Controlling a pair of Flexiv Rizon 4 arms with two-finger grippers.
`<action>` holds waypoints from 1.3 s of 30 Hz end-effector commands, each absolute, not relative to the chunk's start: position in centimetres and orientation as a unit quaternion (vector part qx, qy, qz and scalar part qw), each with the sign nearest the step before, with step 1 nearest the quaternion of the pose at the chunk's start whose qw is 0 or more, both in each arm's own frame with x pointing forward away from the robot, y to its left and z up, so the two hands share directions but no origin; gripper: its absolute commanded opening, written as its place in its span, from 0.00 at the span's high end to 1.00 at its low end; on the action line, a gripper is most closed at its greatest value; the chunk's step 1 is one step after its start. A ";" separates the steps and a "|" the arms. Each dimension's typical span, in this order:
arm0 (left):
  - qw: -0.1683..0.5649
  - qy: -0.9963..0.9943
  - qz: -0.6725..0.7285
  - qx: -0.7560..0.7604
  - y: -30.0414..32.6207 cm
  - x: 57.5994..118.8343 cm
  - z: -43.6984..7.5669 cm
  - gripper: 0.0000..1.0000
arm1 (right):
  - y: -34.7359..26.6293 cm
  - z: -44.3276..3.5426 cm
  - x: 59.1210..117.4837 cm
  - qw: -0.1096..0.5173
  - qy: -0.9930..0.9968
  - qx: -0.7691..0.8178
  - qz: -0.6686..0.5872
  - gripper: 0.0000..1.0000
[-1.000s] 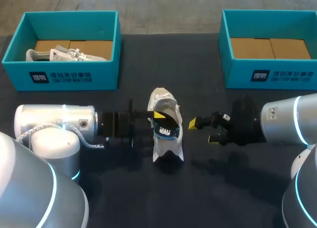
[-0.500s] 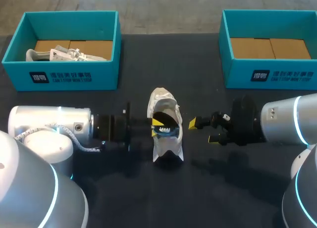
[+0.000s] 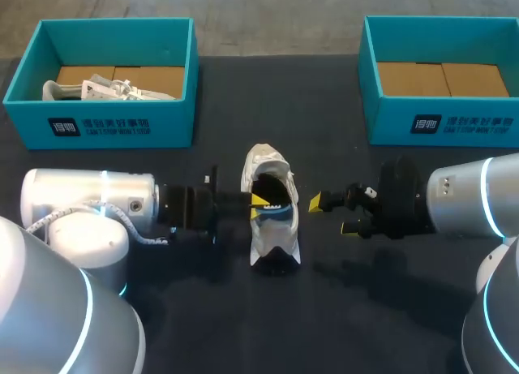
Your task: Take the shoe out of the shoebox, open the shoe tongue, remove and reinsert the insole, then place the shoe into the shoebox
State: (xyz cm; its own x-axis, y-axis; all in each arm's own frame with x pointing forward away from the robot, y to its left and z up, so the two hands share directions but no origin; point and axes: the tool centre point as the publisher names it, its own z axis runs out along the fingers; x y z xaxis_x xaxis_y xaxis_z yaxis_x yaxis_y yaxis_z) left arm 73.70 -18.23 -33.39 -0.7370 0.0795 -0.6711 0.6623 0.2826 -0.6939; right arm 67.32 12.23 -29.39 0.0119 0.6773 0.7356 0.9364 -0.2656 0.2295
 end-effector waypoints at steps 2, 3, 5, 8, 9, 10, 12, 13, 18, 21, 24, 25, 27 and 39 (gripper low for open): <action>0.267 0.762 -0.538 0.243 -19.0 74.6 -34.0 1.00 | 12.2 -29.3 67.2 0.166 -0.583 -0.692 -0.393 0.00; 0.268 0.763 -0.537 0.242 -19.0 74.7 -34.0 1.00 | 12.2 -29.3 67.2 0.166 -0.583 -0.692 -0.393 0.00; 0.268 0.764 -0.535 0.240 -19.0 74.8 -34.1 1.00 | 12.2 -29.3 67.2 0.166 -0.583 -0.692 -0.393 0.00; 0.269 0.763 -0.536 0.239 -18.9 74.6 -33.6 0.86 | 12.2 -29.3 67.2 0.166 -0.583 -0.692 -0.393 0.00; 0.270 0.762 -0.538 0.239 -18.8 74.4 -33.4 0.83 | 12.2 -29.3 67.2 0.166 -0.583 -0.692 -0.393 0.00; 0.270 0.761 -0.539 0.239 -18.7 74.2 -33.2 0.80 | 12.2 -29.3 67.2 0.166 -0.583 -0.692 -0.393 0.00; 0.270 0.760 -0.541 0.239 -18.5 73.8 -32.9 0.80 | 12.2 -29.3 67.2 0.166 -0.583 -0.692 -0.393 0.00; 0.270 0.759 -0.542 0.239 -18.3 73.5 -32.7 0.80 | 12.2 -29.3 67.2 0.166 -0.583 -0.692 -0.393 0.00; 0.273 0.755 -0.546 0.240 -17.6 72.4 -31.8 0.82 | 12.2 -29.3 67.2 0.166 -0.583 -0.692 -0.393 0.00; 0.269 0.755 -0.546 0.244 -17.5 71.9 -31.7 0.80 | 12.2 -29.3 67.2 0.166 -0.583 -0.692 -0.393 0.00; 0.264 0.756 -0.546 0.247 -17.6 71.5 -31.7 0.85 | 12.2 -29.3 67.2 0.166 -0.583 -0.692 -0.393 0.00; 0.263 0.756 -0.546 0.247 -17.7 71.5 -31.8 0.88 | 12.2 -29.3 67.2 0.166 -0.583 -0.692 -0.393 0.00; 0.259 0.758 -0.544 0.250 -17.9 71.6 -32.0 1.00 | 12.2 -29.3 67.2 0.166 -0.583 -0.692 -0.393 0.00; 0.265 0.765 -0.525 0.263 -18.7 74.4 -33.5 1.00 | 12.2 -29.3 67.2 0.166 -0.583 -0.692 -0.393 0.00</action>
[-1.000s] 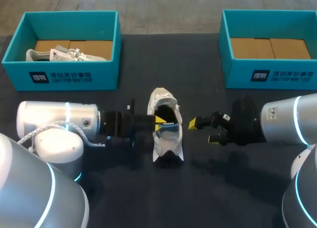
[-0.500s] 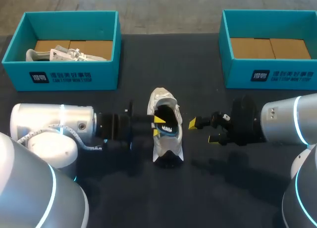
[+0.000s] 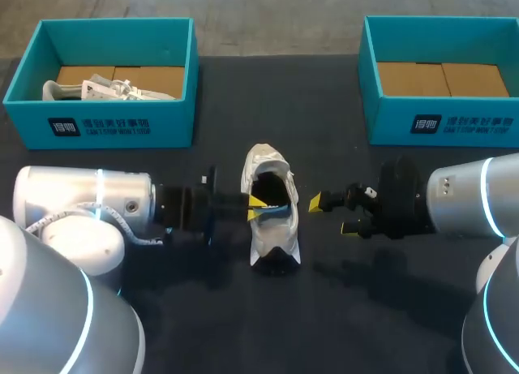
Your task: Take the shoe out of the shoebox, open the shoe tongue, remove and reinsert the insole, then place the shoe into the shoebox
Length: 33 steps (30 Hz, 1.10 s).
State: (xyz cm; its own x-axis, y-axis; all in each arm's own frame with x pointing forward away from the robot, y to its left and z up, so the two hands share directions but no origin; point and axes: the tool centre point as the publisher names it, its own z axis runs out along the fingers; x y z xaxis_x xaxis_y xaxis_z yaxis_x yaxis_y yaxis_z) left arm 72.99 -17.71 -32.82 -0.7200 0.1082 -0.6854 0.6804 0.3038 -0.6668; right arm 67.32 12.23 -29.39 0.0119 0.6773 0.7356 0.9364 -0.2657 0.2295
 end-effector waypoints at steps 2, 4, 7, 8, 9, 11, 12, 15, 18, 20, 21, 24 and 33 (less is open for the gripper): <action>0.265 0.766 -0.519 0.271 -18.8 74.6 -33.7 1.00 | 12.2 -29.3 67.2 0.166 -0.583 -0.692 -0.393 0.00; 0.264 0.767 -0.516 0.276 -18.9 74.8 -34.1 1.00 | 12.2 -29.3 67.2 0.166 -0.583 -0.692 -0.393 0.00; 0.261 0.772 -0.507 0.280 -18.8 75.0 -34.6 1.00 | 12.2 -29.3 67.2 0.166 -0.583 -0.692 -0.393 0.00; 0.261 0.774 -0.504 0.280 -18.7 75.1 -34.8 1.00 | 12.2 -29.3 67.2 0.166 -0.583 -0.692 -0.393 0.00; 0.261 0.775 -0.504 0.278 -18.7 75.1 -34.8 1.00 | 12.2 -29.3 67.2 0.166 -0.583 -0.692 -0.393 0.00; 0.260 0.777 -0.503 0.274 -18.7 75.2 -34.9 1.00 | 12.2 -29.3 67.2 0.166 -0.583 -0.692 -0.393 0.00; 0.261 0.777 -0.504 0.273 -18.7 75.2 -34.8 0.85 | 12.2 -29.3 67.2 0.166 -0.583 -0.692 -0.393 0.00; 0.266 0.773 -0.510 0.269 -18.6 74.8 -34.0 0.55 | 12.2 -29.3 67.2 0.166 -0.583 -0.692 -0.393 0.00; 0.270 0.769 -0.515 0.267 -18.3 74.1 -33.2 0.57 | 12.2 -29.3 67.2 0.166 -0.583 -0.692 -0.393 0.00; 0.270 0.768 -0.516 0.267 -17.9 73.6 -32.7 0.63 | 12.2 -29.3 67.2 0.166 -0.583 -0.692 -0.393 0.00; 0.271 0.767 -0.517 0.267 -17.8 73.4 -32.6 0.63 | 12.2 -29.3 67.2 0.166 -0.583 -0.692 -0.393 0.00; 0.270 0.767 -0.517 0.268 -17.4 72.8 -32.3 0.64 | 12.2 -29.3 67.2 0.166 -0.583 -0.692 -0.393 0.00; 0.254 0.766 -0.522 0.276 -17.8 71.8 -32.7 1.00 | 12.2 -29.3 67.2 0.166 -0.583 -0.692 -0.393 0.00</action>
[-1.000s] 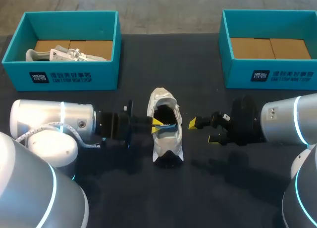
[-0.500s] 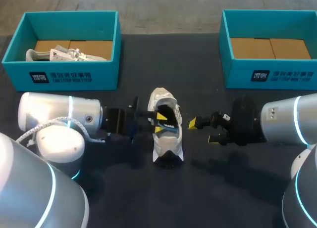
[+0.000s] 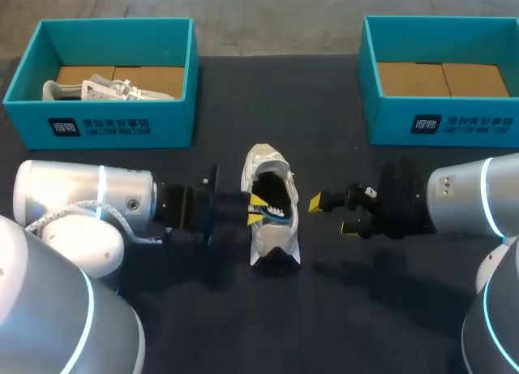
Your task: Take the shoe out of the shoebox, open the shoe tongue, remove and reinsert the insole, then place the shoe into the shoebox
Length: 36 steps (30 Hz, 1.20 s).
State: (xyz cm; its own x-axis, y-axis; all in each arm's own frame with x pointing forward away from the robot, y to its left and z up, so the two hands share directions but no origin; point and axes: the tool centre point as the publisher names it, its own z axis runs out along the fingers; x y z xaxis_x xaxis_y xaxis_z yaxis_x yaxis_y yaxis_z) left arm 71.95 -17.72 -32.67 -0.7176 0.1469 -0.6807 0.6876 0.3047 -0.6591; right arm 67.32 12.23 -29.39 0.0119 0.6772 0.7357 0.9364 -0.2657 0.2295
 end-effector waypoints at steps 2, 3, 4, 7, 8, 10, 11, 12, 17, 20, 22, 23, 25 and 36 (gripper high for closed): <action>0.252 0.766 -0.522 0.278 -17.9 71.8 -32.8 1.00 | 12.2 -29.3 67.2 0.166 -0.583 -0.692 -0.393 0.00; 0.251 0.767 -0.520 0.280 -18.0 72.0 -33.1 1.00 | 12.2 -29.3 67.2 0.166 -0.583 -0.692 -0.393 0.00; 0.251 0.768 -0.519 0.281 -18.0 72.2 -33.2 1.00 | 12.2 -29.3 67.2 0.166 -0.583 -0.692 -0.393 0.00; 0.252 0.770 -0.511 0.286 -17.9 72.8 -33.6 1.00 | 12.2 -29.3 67.2 0.166 -0.583 -0.692 -0.393 0.00; 0.253 0.770 -0.509 0.290 -17.9 73.0 -33.7 1.00 | 12.2 -29.3 67.2 0.166 -0.583 -0.692 -0.393 0.00; 0.252 0.773 -0.501 0.298 -17.8 73.4 -34.1 1.00 | 12.2 -29.3 67.2 0.166 -0.583 -0.692 -0.393 0.00; 0.252 0.772 -0.500 0.299 -17.8 73.4 -34.1 1.00 | 12.2 -29.3 67.2 0.166 -0.583 -0.692 -0.393 0.00; 0.251 0.773 -0.500 0.299 -17.7 73.7 -34.3 1.00 | 12.2 -29.3 67.2 0.166 -0.583 -0.692 -0.393 0.00; 0.247 0.779 -0.489 0.304 -17.7 74.2 -35.1 1.00 | 12.2 -29.3 67.2 0.166 -0.583 -0.692 -0.393 0.00; 0.245 0.784 -0.484 0.302 -17.7 74.5 -35.3 1.00 | 12.2 -29.3 67.2 0.166 -0.583 -0.692 -0.393 0.00; 0.244 0.786 -0.483 0.300 -17.6 74.5 -35.3 1.00 | 12.2 -29.3 67.2 0.166 -0.583 -0.692 -0.393 0.00; 0.244 0.785 -0.484 0.300 -17.5 74.4 -35.1 1.00 | 12.2 -29.3 67.2 0.166 -0.583 -0.692 -0.393 0.00; 0.246 0.783 -0.487 0.299 -17.4 74.1 -34.7 0.99 | 12.2 -29.3 67.2 0.166 -0.583 -0.692 -0.393 0.00; 0.246 0.771 -0.502 0.304 -17.0 72.1 -33.2 0.82 | 12.2 -29.3 67.2 0.166 -0.583 -0.692 -0.393 0.00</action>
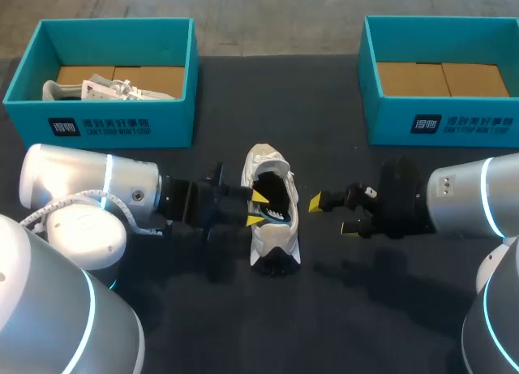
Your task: Take the shoe out of the shoebox, open the shoe tongue, remove and reinsert the insole, then place the shoe into the shoebox
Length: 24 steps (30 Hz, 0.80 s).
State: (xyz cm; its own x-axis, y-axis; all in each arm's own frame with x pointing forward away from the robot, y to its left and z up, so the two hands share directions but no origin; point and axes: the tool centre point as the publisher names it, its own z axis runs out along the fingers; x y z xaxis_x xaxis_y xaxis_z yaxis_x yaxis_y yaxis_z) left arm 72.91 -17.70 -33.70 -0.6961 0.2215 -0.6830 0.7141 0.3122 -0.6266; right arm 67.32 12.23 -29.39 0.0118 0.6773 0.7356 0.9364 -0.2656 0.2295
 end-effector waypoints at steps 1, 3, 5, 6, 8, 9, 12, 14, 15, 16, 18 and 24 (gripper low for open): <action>0.243 0.771 -0.503 0.305 -17.0 72.1 -33.3 0.84 | 12.2 -29.3 67.2 0.166 -0.583 -0.692 -0.393 0.00; 0.242 0.772 -0.503 0.305 -17.0 72.0 -33.5 0.88 | 12.2 -29.3 67.2 0.166 -0.583 -0.692 -0.393 0.00; 0.239 0.773 -0.502 0.306 -17.1 72.0 -33.7 1.00 | 12.2 -29.3 67.2 0.166 -0.583 -0.692 -0.393 0.00; 0.239 0.773 -0.502 0.306 -17.1 72.0 -33.7 1.00 | 12.2 -29.3 67.2 0.166 -0.583 -0.692 -0.393 0.00; 0.236 0.773 -0.503 0.306 -17.3 72.0 -33.9 1.00 | 12.2 -29.3 67.2 0.166 -0.583 -0.692 -0.393 0.00; 0.235 0.773 -0.503 0.307 -17.4 72.0 -34.0 1.00 | 12.2 -29.3 67.2 0.166 -0.583 -0.692 -0.393 0.00; 0.232 0.773 -0.504 0.307 -17.4 72.1 -33.8 1.00 | 12.2 -29.3 67.2 0.166 -0.583 -0.692 -0.393 0.00; 0.225 0.773 -0.502 0.317 -17.3 72.2 -33.4 1.00 | 12.2 -29.3 67.2 0.166 -0.583 -0.692 -0.393 0.00; 0.222 0.773 -0.501 0.320 -17.3 72.3 -33.3 1.00 | 12.2 -29.3 67.2 0.166 -0.583 -0.692 -0.393 0.00; 0.217 0.774 -0.498 0.326 -17.2 72.4 -33.1 1.00 | 12.2 -29.3 67.2 0.166 -0.583 -0.692 -0.393 0.00; 0.203 0.776 -0.493 0.336 -16.9 72.6 -32.9 1.00 | 12.2 -29.3 67.2 0.166 -0.583 -0.692 -0.393 0.00; 0.168 0.772 -0.467 0.396 -16.0 73.3 -31.1 1.00 | 12.2 -29.3 67.2 0.166 -0.583 -0.692 -0.393 0.00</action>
State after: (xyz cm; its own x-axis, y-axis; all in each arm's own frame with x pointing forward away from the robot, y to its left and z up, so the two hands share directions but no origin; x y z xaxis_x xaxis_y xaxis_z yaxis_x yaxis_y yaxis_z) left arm 72.50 -16.81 -32.49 -0.6434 0.3503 -0.6806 0.7651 0.2654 -0.5867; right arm 67.32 12.23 -29.39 0.0118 0.6772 0.7357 0.9364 -0.2656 0.2294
